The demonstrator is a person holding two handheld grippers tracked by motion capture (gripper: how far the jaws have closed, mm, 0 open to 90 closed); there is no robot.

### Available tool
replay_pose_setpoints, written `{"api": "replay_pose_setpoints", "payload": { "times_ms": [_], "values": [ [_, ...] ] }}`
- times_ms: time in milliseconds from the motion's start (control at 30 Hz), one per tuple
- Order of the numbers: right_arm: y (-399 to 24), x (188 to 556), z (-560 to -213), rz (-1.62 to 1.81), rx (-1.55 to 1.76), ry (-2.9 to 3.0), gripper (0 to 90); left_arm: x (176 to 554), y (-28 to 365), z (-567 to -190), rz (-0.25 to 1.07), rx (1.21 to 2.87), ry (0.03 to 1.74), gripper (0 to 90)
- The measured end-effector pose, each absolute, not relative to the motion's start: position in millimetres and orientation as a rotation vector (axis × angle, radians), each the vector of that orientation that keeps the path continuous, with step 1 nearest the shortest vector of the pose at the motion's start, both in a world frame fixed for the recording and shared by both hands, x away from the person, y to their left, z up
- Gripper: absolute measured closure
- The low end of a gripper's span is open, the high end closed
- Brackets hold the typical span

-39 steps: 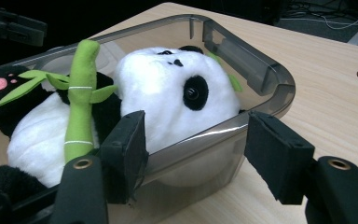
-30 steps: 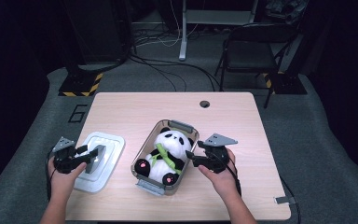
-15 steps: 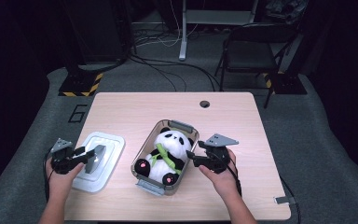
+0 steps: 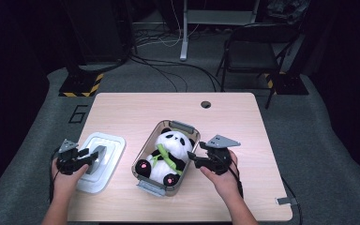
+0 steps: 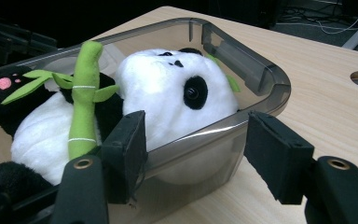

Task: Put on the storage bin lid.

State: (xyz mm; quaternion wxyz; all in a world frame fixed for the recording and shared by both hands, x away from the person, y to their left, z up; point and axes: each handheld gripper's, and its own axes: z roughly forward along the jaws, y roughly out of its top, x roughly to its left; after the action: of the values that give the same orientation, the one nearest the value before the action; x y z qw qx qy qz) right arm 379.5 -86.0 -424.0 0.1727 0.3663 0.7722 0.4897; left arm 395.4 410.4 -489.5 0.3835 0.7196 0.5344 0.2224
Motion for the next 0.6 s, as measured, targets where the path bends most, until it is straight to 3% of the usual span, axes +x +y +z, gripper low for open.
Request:
{"api": "replay_pose_setpoints", "payload": {
  "times_ms": [600],
  "values": [
    [-91.2,376.8,-425.0,1.407,1.059,2.170,37.5,405.7,405.5,-500.0,0.517,1.853,1.390,63.3]
  ]
}}
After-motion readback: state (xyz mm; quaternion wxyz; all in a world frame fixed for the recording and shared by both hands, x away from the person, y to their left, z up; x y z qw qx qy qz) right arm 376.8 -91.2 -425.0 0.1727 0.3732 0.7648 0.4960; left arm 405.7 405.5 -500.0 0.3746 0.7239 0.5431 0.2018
